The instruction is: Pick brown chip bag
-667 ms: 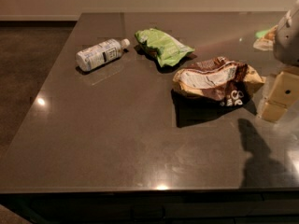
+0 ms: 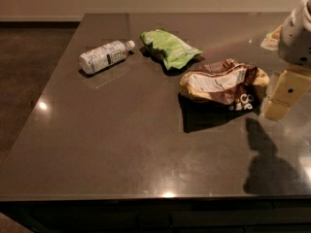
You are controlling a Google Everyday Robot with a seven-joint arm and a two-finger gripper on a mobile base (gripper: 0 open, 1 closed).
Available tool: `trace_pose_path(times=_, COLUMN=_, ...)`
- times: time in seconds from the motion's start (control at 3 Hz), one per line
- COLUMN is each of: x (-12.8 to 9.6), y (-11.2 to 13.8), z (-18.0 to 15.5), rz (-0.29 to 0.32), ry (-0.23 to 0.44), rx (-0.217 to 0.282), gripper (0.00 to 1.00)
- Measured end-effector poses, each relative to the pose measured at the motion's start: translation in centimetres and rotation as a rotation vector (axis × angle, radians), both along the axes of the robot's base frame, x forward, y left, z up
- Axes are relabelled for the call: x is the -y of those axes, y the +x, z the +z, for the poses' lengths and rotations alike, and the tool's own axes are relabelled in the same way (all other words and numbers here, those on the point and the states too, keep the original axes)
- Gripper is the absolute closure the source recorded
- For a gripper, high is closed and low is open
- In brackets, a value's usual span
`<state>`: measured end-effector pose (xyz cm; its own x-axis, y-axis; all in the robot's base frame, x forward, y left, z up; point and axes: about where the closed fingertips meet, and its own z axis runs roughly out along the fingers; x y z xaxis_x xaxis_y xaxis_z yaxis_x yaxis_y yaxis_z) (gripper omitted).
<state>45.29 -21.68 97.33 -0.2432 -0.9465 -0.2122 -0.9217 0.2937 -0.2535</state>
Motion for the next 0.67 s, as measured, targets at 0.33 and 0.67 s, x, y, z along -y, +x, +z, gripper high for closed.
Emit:
trace_pose_path(times=0.33, x=0.2, y=4.1, z=-1.3, rz=-0.06, ry=0.028, rx=0.032, gripper=0.0)
trace_pose_path(times=0.67, x=0.7, y=7.7, z=-2.8, rz=-0.092, ry=0.034, rx=0.038, gripper=0.0)
